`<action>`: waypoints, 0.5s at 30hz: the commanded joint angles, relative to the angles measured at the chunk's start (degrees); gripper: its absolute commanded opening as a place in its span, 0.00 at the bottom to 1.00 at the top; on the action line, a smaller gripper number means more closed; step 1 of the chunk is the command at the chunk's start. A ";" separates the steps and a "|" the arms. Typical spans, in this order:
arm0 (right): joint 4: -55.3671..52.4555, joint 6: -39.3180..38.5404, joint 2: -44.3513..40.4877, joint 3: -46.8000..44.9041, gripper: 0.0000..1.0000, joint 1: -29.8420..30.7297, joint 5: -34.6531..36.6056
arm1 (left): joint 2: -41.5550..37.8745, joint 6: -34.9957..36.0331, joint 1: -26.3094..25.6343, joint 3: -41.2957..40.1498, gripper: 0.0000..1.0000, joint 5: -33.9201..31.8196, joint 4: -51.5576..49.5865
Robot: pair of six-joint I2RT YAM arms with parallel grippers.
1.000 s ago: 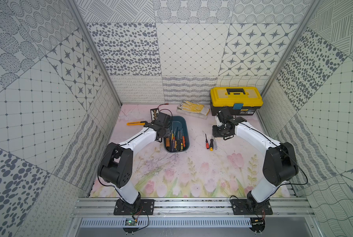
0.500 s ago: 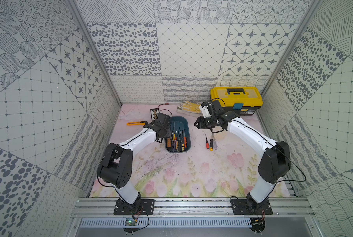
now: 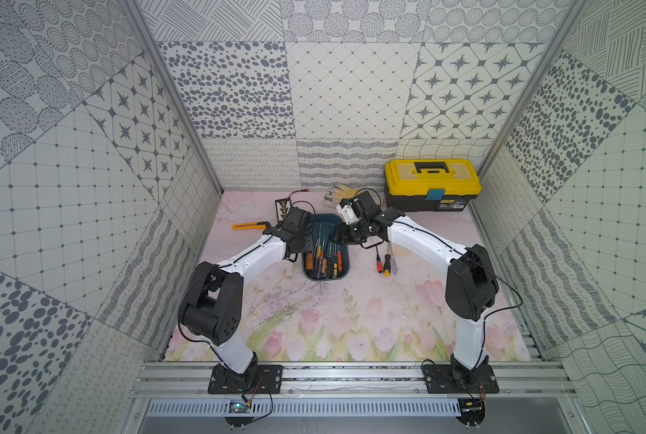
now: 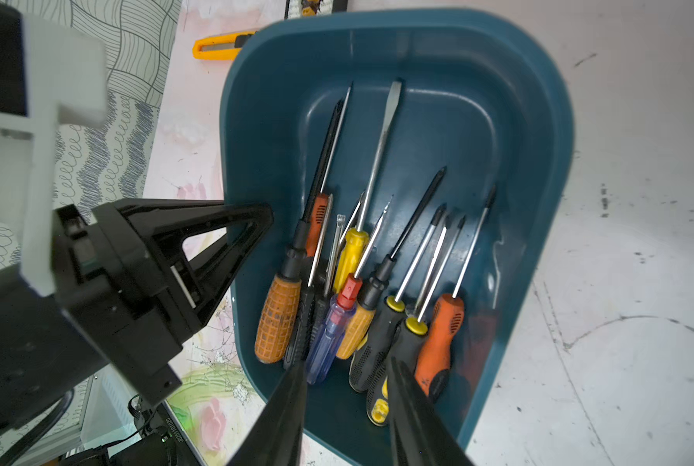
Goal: Take out the screwdriver from the storage box
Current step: Pick up the screwdriver from the storage box.
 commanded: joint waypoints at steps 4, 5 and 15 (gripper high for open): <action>4.16 3.04 4.37 1.51 0.38 1.48 -1.47 | -0.93 0.29 -0.23 -0.32 0.00 1.18 5.97; 4.74 3.31 5.03 1.46 0.38 1.74 -1.73 | -0.95 0.35 -0.21 -0.27 0.00 1.26 5.96; 5.85 4.46 10.49 5.07 0.38 2.69 -1.21 | -1.25 0.73 -0.21 -0.29 0.00 0.90 5.90</action>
